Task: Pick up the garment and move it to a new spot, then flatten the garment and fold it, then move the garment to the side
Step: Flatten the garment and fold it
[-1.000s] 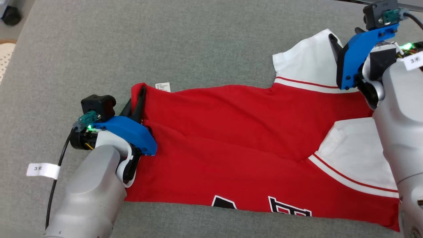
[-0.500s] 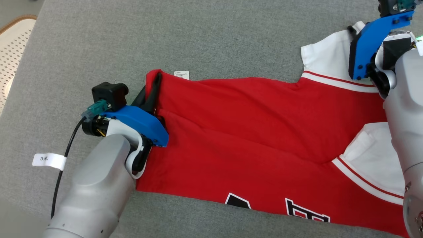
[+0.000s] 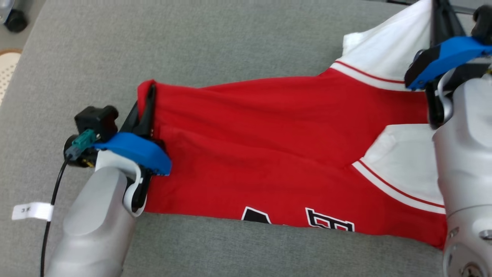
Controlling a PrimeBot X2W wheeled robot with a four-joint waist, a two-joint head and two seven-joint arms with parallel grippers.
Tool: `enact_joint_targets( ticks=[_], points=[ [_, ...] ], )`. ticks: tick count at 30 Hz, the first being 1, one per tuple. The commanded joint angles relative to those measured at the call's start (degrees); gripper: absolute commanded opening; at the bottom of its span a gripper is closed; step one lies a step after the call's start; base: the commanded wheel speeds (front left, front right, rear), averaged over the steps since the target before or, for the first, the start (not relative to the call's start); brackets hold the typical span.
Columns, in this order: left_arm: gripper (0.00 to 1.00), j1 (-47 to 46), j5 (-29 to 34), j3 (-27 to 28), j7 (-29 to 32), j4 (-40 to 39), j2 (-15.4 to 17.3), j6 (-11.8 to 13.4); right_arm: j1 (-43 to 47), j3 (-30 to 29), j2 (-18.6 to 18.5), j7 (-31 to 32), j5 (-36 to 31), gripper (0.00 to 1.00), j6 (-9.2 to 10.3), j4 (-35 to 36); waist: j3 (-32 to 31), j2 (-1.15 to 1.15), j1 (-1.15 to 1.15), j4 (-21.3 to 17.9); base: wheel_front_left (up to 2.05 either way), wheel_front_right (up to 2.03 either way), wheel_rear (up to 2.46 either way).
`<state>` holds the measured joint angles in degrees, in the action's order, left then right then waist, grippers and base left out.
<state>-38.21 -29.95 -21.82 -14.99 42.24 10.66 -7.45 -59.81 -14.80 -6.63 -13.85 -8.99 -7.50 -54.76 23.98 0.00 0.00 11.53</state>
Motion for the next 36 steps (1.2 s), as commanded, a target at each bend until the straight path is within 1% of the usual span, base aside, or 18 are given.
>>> enact_joint_targets(
  ticks=[1, 4, 6, 10, 13, 17, 22, 23, 24, 25, 26, 27, 31, 33, 34, 36],
  points=[
    [0.0, 1.0, 0.8, 1.2, -0.2, -0.3, 0.7, -0.1, 1.7, 0.7, 0.3, -0.7, 1.1, 0.0, 0.02, 0.5, -2.1, 0.0, 0.0, -2.1, 0.0, 0.0, 0.0],
    [0.0, 4.3, 2.9, 4.0, -0.2, -0.7, 1.5, -0.1, 6.2, 3.3, 1.6, -1.3, 5.6, 0.0, 0.02, 3.0, -4.4, 0.0, 0.0, -4.2, 0.0, 0.0, 0.0],
    [0.0, 6.6, 4.2, 5.3, -0.2, -0.8, 2.1, -0.1, 10.5, 5.4, 2.1, -1.3, 9.2, 0.0, 0.02, 6.3, -6.1, 0.0, 0.0, -5.6, 0.0, 0.0, 0.0],
    [0.0, 10.8, 8.0, 6.8, -0.2, -0.6, 3.6, -0.1, 22.0, 8.4, 2.5, -1.3, 16.5, 0.0, 0.02, 14.3, -9.1, 0.0, 0.0, -7.8, 0.0, 0.0, 0.0],
    [0.0, 13.9, 9.7, 7.5, -0.2, -0.6, 3.2, -0.1, 30.6, 9.8, 2.9, -1.4, 20.9, 0.0, 0.02, 18.4, -11.1, 0.0, 0.0, -8.9, 0.0, 0.0, 0.0],
    [0.0, 17.6, 10.6, 9.2, -0.2, 0.0, 2.6, -0.1, 39.7, 11.0, 3.3, -1.4, 24.6, 0.0, 0.02, 21.5, -13.2, 0.0, 0.0, -10.0, 0.0, 0.0, 0.0],
    [0.0, 21.1, 12.0, 11.2, -0.2, 0.7, 1.8, -0.1, 45.9, 11.9, 3.5, -1.4, 26.0, 0.0, 0.02, 22.4, -15.0, 0.0, 0.0, -10.5, 0.0, 0.0, 0.0],
    [0.08, 21.7, 12.3, 11.6, -0.2, 0.6, 1.7, -0.1, 46.8, 12.0, 3.5, -1.4, 26.1, 0.0, 0.02, 22.3, -15.2, 0.0, 0.0, -10.5, 0.0, 0.0, 0.0],
    [0.29, 22.4, 12.7, 12.0, -0.2, 0.5, 1.4, 0.0, 47.5, 12.1, 3.6, -1.4, 26.1, 0.0, 0.02, 22.3, -15.4, 0.0, 0.0, -10.5, 0.0, 0.0, 0.0],
    [0.44, 23.1, 12.9, 12.6, -0.2, 0.3, 1.2, 0.2, 48.0, 12.0, 3.6, -1.4, 26.0, 0.04, 0.02, 22.2, -15.7, 0.0, 0.0, -10.4, 0.0, 0.0, 0.0],
    [1.0, 23.7, 13.3, 13.0, -0.2, 0.4, 0.9, 0.5, 48.6, 11.7, 3.6, -1.4, 25.7, 0.53, 0.02, 22.0, -16.0, 0.0, 0.0, -10.4, 0.0, 0.0, 0.0],
    [1.0, 24.3, 13.6, 13.6, -0.2, 0.2, 0.8, 0.8, 48.9, 11.7, 3.6, -1.4, 25.7, 1.0, 0.02, 21.9, -16.2, 0.0, 0.0, -10.3, 0.0, 0.0, 0.0],
    [1.0, 27.0, 15.6, 16.4, -0.2, -3.0, -0.1, 3.1, 49.6, 11.8, 3.6, -1.4, 23.0, 1.0, 0.01, 24.0, -17.5, 0.0, 0.0, -10.1, 0.0, 0.0, 0.0],
    [1.0, 28.9, 16.2, 18.3, -0.2, -6.4, -1.0, 4.0, 50.0, 11.4, 3.6, -1.4, 20.9, 1.0, 0.01, 26.0, -18.2, 0.0, 0.0, -10.0, 0.0, 0.0, 0.0],
    [1.0, 28.9, 16.2, 18.3, -0.2, -6.4, -1.0, 4.0, 50.0, 11.4, 3.6, -1.4, 20.9, 1.0, 0.01, 26.0, -18.2, 0.0, 0.0, -10.0, 0.0, 0.0, 0.0],
    [1.0, 31.0, 16.9, 20.1, -0.2, -9.7, -2.2, 4.0, 50.6, 11.0, 3.6, -1.3, 19.1, 1.0, 0.01, 27.6, -19.1, 0.0, 0.0, -9.7, 0.0, 0.0, 0.0]
  ],
)
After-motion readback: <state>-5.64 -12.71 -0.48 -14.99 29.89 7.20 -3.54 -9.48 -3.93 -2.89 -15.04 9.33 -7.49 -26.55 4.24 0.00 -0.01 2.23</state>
